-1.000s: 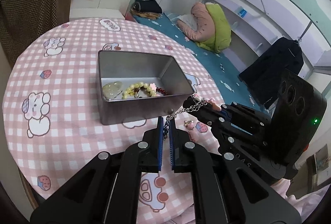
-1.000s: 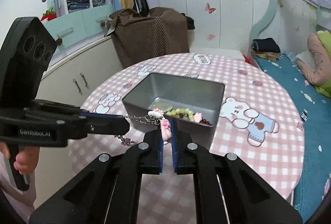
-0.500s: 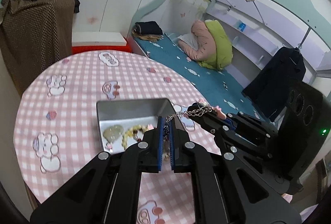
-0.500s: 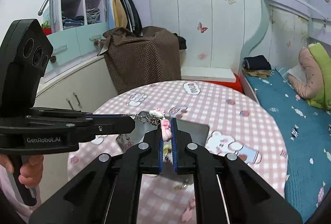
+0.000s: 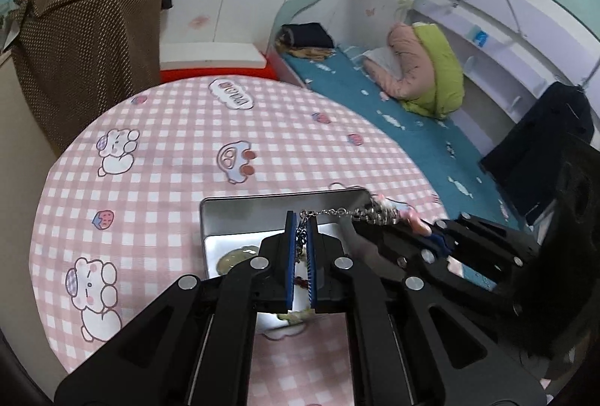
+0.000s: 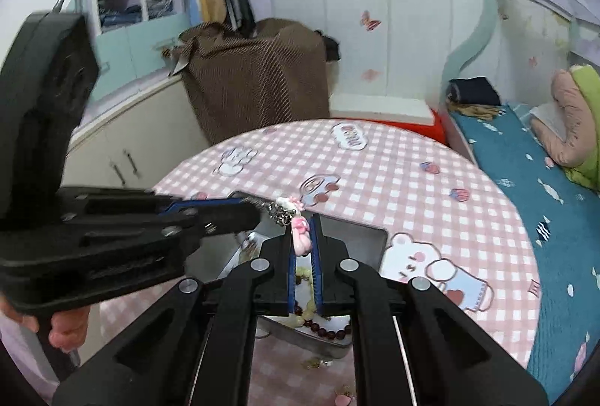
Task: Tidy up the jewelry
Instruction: 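Lower the chain into the grey box and open both grippers, then move both grippers to the pink bunny charm and pearl earrings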
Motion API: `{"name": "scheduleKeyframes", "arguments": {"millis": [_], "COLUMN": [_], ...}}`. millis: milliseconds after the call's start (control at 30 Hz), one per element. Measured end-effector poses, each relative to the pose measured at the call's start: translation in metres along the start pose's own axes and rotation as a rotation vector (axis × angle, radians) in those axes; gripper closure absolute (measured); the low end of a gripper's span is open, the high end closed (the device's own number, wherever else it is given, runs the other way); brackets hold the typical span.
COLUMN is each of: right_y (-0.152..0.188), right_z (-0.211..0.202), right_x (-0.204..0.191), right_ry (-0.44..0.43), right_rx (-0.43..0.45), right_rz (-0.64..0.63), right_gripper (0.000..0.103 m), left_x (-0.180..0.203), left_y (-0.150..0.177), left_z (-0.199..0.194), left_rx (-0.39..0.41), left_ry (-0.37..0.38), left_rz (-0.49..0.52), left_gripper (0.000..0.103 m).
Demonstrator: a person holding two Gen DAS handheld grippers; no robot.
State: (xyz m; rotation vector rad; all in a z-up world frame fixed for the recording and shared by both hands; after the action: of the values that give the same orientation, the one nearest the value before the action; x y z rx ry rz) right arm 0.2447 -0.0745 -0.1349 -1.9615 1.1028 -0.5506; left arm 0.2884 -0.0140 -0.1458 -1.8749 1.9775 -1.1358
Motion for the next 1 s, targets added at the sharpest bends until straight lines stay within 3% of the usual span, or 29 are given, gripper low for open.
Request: {"name": "scheduleKeyframes", "arguments": {"millis": [33,100,133,167,233,300,367,1000], "right_y": [0.0,0.001,0.001,0.001,-0.001,-0.003,-0.004,0.002], "right_z": [0.001,0.001,0.0,-0.001,-0.006,-0.011,-0.014,-0.037], "right_x": [0.0,0.004,0.008,0.013,0.025,0.033,0.039,0.046], "right_ry": [0.002,0.005,0.01,0.034,0.048,0.062,0.078,0.114], "right_rx": [-0.002,-0.009,-0.011,-0.013,0.001,0.009,0.01,0.027], "right_rz": [-0.003,0.018,0.038,0.057,0.092,0.115,0.119,0.136], "right_gripper": [0.093,0.081,0.053,0.035,0.025,0.024,0.02,0.017], "left_x": [-0.004,-0.011,-0.014,-0.019,-0.022,-0.023,-0.021,-0.014], "left_y": [-0.001,-0.001,-0.002,-0.002,-0.002,-0.003,-0.005,0.005], "left_z": [0.003,0.008,0.009,0.01,0.012,0.011,0.006,-0.014], "left_rx": [-0.001,-0.004,-0.004,-0.002,-0.008,-0.002,0.016,0.026], "left_ry": [-0.017,-0.043,-0.051,-0.069,-0.091,-0.089,-0.089,-0.092], "left_rz": [-0.003,-0.01,-0.018,-0.024,-0.023,-0.027,-0.038,-0.019], "left_gripper": [0.098,0.098,0.099,0.098,0.09,0.049,0.038,0.033]}}
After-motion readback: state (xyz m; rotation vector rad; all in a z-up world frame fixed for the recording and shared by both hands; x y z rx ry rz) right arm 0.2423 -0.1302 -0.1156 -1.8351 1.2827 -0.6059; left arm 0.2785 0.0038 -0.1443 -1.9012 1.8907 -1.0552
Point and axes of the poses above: each gripper's, at about its wrist camera, not at the fingertips, and z roughly the way its jaws point, x to its right, y to its underside, the point moved 10 cm from there along z, roughly the way its jaws point, and after that the axes turned 6 degrees about -z, right-handed, at the moved point
